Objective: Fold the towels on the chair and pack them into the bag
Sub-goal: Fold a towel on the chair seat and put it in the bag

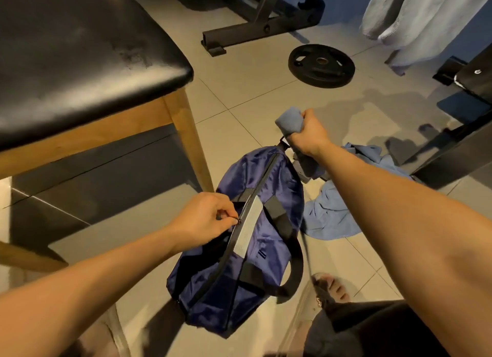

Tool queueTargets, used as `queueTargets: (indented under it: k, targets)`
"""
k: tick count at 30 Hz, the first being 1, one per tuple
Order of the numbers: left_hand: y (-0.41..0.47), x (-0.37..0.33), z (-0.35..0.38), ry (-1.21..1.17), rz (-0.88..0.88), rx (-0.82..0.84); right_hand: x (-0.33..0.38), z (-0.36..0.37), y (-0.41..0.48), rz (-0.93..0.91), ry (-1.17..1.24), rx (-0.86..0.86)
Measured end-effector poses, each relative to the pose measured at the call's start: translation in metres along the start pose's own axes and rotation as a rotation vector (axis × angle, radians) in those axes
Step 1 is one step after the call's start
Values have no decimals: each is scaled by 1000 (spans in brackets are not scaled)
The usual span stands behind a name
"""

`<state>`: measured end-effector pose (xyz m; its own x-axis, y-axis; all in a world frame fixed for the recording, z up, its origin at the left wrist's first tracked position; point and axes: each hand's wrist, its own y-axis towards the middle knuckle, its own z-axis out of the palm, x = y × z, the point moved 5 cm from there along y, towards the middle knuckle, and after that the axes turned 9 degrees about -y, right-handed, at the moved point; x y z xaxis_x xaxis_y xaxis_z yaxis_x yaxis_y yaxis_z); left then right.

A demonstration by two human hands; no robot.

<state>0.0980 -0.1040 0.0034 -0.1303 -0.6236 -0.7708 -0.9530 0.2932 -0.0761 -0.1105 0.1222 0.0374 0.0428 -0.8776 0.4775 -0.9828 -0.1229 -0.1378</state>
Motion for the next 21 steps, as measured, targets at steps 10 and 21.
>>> queueTargets:
  k: [10,21]
  targets:
    - [-6,6,0,-111,-61,-115,55,41,-117,-624,-377,251]
    - [-42,13,19,-216,-89,-263,47,91,-150,-738,-455,161]
